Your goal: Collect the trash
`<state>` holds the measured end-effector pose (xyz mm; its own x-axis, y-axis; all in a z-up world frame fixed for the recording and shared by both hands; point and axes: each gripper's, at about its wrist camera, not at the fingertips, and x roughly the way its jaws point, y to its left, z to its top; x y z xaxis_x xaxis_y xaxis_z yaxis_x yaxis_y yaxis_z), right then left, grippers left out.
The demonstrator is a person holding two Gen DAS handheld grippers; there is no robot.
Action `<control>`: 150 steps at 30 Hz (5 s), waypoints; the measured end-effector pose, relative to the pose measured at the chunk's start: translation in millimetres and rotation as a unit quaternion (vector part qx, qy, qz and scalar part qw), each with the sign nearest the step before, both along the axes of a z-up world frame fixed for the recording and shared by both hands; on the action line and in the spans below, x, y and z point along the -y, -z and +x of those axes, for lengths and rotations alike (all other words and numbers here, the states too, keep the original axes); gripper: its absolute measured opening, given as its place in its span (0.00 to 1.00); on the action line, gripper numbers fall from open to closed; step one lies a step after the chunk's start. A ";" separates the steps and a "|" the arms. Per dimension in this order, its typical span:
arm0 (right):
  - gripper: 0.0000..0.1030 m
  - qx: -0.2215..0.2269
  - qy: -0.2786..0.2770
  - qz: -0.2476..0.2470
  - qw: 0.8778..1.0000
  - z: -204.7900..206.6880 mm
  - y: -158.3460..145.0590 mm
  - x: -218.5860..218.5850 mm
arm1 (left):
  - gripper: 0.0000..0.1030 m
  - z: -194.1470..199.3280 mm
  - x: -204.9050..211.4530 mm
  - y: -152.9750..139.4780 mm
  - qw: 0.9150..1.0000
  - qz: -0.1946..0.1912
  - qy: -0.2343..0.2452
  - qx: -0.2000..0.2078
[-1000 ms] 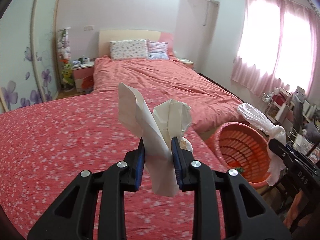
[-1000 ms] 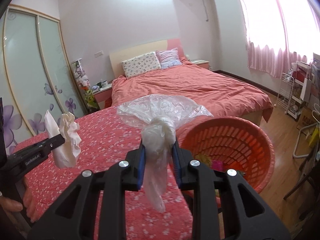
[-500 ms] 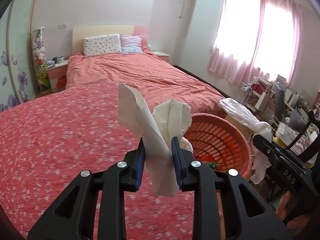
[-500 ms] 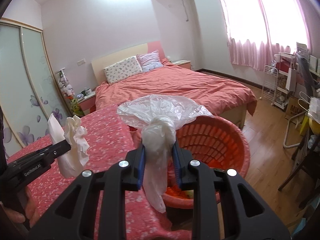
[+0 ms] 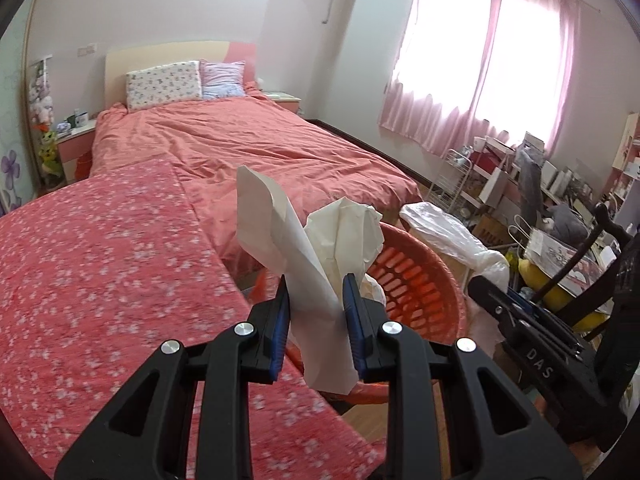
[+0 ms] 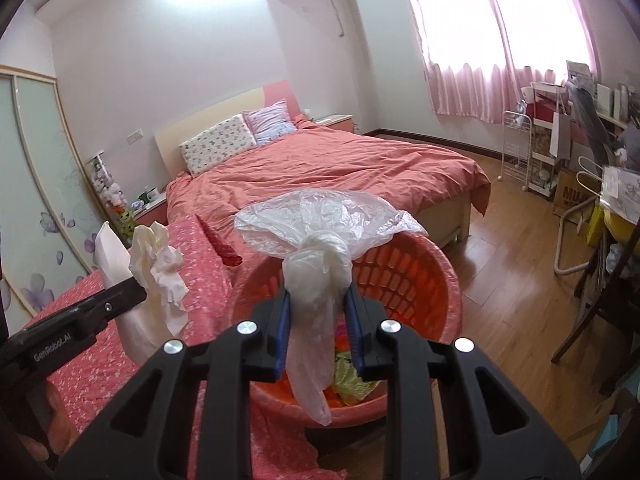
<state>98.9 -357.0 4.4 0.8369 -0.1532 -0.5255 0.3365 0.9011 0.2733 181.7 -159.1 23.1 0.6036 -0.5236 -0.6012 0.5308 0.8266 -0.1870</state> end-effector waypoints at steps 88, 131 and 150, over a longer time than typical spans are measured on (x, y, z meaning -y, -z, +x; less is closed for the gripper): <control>0.96 -0.011 0.038 -0.164 0.986 -156.0 -3.4 -158.3 | 0.98 -178.3 -174.4 20.1 0.964 0.057 -0.251 0.065; 0.96 -0.012 0.028 -0.164 0.986 -150.6 -2.4 -161.1 | 0.98 -179.0 -179.3 15.9 0.963 0.049 -0.258 0.064; 0.96 -0.012 0.028 -0.163 0.986 -150.9 -1.3 -160.4 | 0.98 -179.2 -178.7 15.4 0.963 0.049 -0.258 0.063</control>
<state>-52.0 -196.6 5.6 0.8099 -0.3628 -0.4609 0.3908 0.9197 -0.0372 2.5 19.6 7.7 0.8399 -0.0782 -0.5371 0.0576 0.9968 -0.0551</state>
